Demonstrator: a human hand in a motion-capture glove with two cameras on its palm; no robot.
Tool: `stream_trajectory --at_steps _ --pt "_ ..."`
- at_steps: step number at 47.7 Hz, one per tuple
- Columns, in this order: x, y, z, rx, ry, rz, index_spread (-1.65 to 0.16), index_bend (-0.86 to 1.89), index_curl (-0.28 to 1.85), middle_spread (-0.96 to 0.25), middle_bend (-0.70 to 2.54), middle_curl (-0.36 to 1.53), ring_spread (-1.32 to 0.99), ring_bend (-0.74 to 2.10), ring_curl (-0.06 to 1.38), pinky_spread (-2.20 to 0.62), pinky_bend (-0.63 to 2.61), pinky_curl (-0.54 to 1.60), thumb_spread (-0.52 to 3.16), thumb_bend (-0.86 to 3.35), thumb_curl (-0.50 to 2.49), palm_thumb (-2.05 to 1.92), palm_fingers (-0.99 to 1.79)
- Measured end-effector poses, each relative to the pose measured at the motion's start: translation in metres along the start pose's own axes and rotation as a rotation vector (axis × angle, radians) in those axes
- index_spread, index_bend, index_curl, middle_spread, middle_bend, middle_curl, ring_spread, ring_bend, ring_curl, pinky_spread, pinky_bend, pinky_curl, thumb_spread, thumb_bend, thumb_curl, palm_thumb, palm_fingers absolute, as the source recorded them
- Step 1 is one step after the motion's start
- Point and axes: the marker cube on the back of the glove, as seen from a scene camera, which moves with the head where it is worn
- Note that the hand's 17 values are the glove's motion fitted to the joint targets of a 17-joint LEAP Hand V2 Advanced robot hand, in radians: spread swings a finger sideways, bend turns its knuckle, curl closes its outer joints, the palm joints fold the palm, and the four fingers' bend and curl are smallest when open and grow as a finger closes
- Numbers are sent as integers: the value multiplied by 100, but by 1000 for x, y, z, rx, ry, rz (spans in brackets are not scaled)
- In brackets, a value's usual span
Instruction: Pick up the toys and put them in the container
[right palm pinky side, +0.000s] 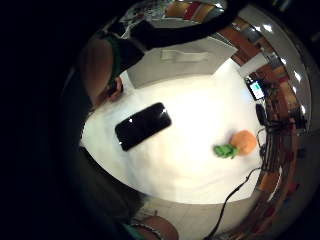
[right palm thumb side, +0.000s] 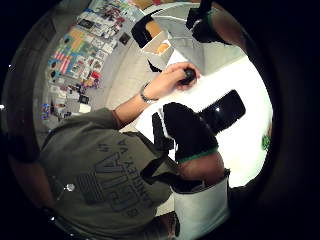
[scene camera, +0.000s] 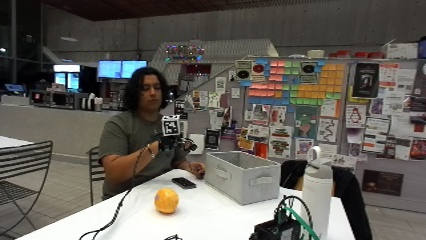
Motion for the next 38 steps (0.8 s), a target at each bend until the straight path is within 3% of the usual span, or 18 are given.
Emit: stream_trajectory --at_steps 4,12,16,21,26,31,38 --pt "22 2 4 -10 158 -96 -22 29 10 -7 16 4 -10 27 6 1 48 14 70 5 3 5 44" --pt "18 5 -1 -19 -31 -16 -32 30 16 -11 18 8 -16 30 10 1 52 19 110 5 9 4 40" --pt "51 13 -3 -5 97 -105 -35 30 18 -12 18 9 -17 31 10 1 53 21 122 4 11 4 39" --pt "102 16 -10 68 70 232 -37 30 21 -13 18 11 -19 32 11 1 53 22 130 3 14 2 38" --pt "171 33 -5 109 188 416 -39 31 23 -14 18 13 -20 33 12 1 54 23 134 2 16 2 38" --pt "237 55 10 70 174 528 -41 36 27 -14 15 14 -21 28 11 1 57 25 132 1 19 3 32" --pt "300 75 40 -21 128 566 -42 30 29 -14 15 14 -20 23 12 1 70 30 119 -2 24 3 17"
